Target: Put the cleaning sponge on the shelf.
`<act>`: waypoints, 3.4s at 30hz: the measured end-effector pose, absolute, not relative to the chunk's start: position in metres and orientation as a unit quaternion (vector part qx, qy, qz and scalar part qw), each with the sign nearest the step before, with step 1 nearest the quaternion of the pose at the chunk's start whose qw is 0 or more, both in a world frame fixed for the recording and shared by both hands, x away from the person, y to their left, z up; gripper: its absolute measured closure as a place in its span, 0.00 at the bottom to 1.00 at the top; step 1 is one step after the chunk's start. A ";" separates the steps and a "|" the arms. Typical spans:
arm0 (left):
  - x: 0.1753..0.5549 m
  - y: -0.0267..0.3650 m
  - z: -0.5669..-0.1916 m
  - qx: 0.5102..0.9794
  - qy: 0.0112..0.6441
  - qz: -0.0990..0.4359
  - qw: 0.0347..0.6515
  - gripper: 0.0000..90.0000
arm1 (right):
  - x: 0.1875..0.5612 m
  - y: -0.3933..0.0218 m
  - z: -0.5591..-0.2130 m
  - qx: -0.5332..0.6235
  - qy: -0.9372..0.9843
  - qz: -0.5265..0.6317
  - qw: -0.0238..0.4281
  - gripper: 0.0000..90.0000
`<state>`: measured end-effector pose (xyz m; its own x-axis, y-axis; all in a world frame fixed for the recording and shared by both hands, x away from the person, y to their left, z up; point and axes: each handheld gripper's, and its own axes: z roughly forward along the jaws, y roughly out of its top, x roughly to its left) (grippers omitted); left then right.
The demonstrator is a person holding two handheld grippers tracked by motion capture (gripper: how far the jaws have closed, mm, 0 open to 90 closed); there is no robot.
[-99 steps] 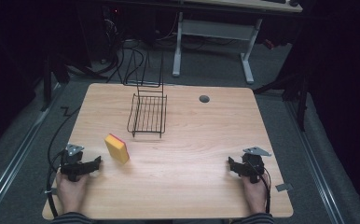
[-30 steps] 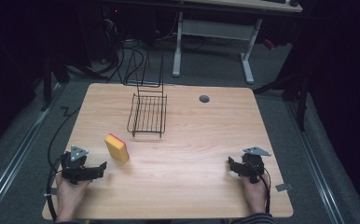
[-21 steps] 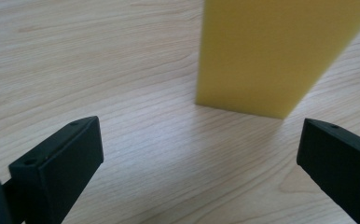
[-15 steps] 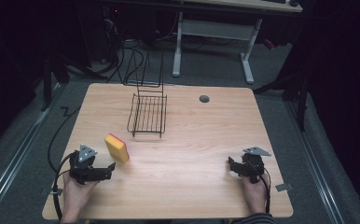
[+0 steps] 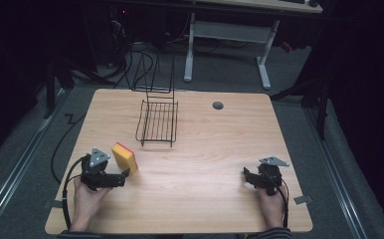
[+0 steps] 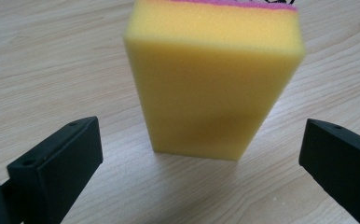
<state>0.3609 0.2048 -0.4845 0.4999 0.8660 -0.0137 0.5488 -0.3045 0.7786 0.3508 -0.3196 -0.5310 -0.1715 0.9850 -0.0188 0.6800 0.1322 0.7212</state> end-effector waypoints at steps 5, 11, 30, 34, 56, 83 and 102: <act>0.365 0.202 -0.485 0.779 0.455 0.210 0.377 0.00 | 0.351 -0.320 -0.531 0.588 0.707 0.294 0.260 0.28; 0.372 0.200 -0.486 0.779 0.456 0.204 0.380 0.00 | 0.351 -0.320 -0.531 0.588 0.707 0.294 0.260 0.28; 0.387 0.191 -0.502 0.786 0.461 0.190 0.365 0.04 | 0.351 -0.320 -0.531 0.588 0.707 0.294 0.260 0.28; 0.389 0.190 -0.505 0.788 0.461 0.188 0.362 0.08 | 0.351 -0.320 -0.531 0.588 0.707 0.294 0.260 0.28; 0.388 0.188 -0.506 0.799 0.442 0.185 0.364 0.27 | 0.351 -0.320 -0.531 0.588 0.707 0.294 0.260 0.28; 0.374 0.199 -0.476 0.789 0.433 0.167 0.402 0.27 | 0.351 -0.320 -0.531 0.587 0.708 0.294 0.259 0.28; 0.380 0.196 -0.455 0.787 0.426 0.161 0.416 0.27 | 0.351 -0.319 -0.531 0.588 0.707 0.295 0.258 0.28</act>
<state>0.3800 0.1964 -0.4552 0.5851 0.8047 -0.1003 0.5366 -0.2914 0.7919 0.3506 -0.3193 -0.5311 -0.1744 0.9845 -0.0185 0.6798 0.1340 0.7211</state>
